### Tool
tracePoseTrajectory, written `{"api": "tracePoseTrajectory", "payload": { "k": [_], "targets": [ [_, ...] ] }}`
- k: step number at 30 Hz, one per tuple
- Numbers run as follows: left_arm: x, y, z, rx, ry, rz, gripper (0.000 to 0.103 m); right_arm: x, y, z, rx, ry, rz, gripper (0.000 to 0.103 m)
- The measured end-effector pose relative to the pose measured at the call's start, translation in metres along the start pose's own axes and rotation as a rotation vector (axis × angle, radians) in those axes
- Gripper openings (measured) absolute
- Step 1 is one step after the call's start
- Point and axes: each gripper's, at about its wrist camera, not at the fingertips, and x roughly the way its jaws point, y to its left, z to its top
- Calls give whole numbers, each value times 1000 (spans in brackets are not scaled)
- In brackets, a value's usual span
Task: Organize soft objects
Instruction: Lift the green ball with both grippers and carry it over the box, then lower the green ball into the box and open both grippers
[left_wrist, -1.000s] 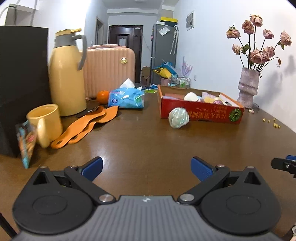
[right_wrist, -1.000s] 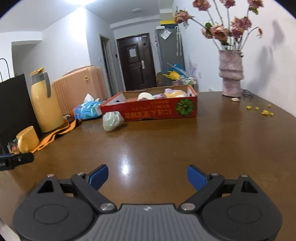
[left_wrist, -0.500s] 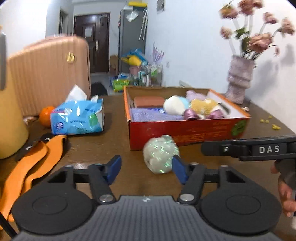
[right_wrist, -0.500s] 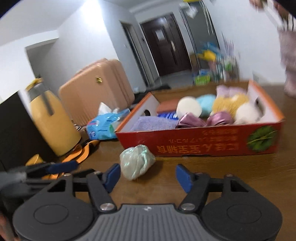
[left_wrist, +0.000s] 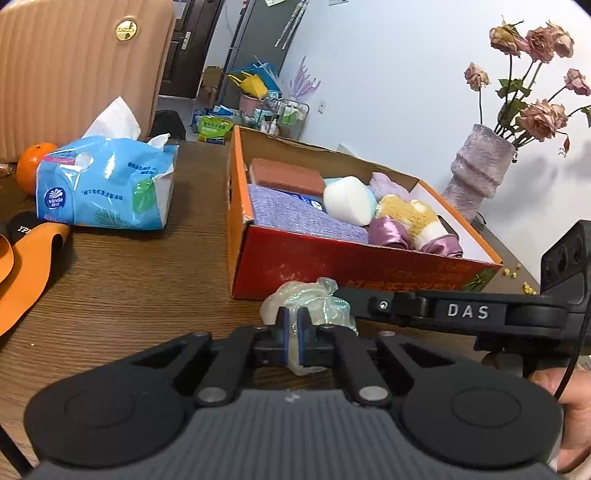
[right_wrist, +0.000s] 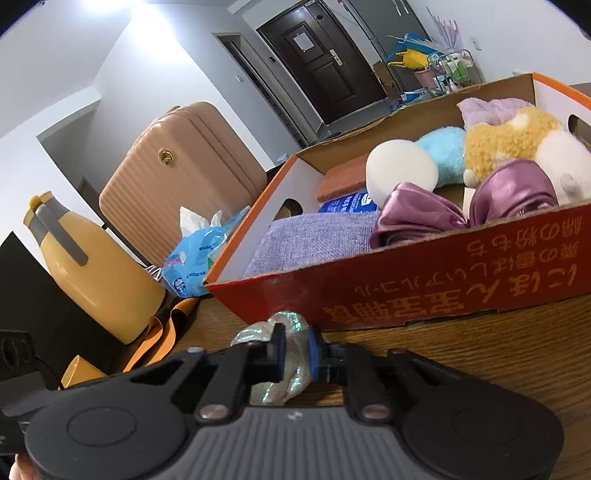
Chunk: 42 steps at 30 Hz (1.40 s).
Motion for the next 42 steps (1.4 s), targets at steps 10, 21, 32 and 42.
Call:
{"api": "tracePoseTrajectory", "payload": {
  "k": [10, 21, 32, 42],
  "targets": [
    [-52, -48, -14, 50, -43, -65, 4, -72, 15, -23, -25, -84, -6, 3],
    [-108, -142, -55, 148, -82, -206, 4, -207, 24, -81, -81, -237, -130, 3],
    [-101, -171, -12, 209, -136, -197, 4, -231, 19, -44, -126, -316, -122, 3],
    [1, -146, 114, 195, -123, -175, 4, -159, -10, 96, -99, -315, -112, 3]
  ]
}}
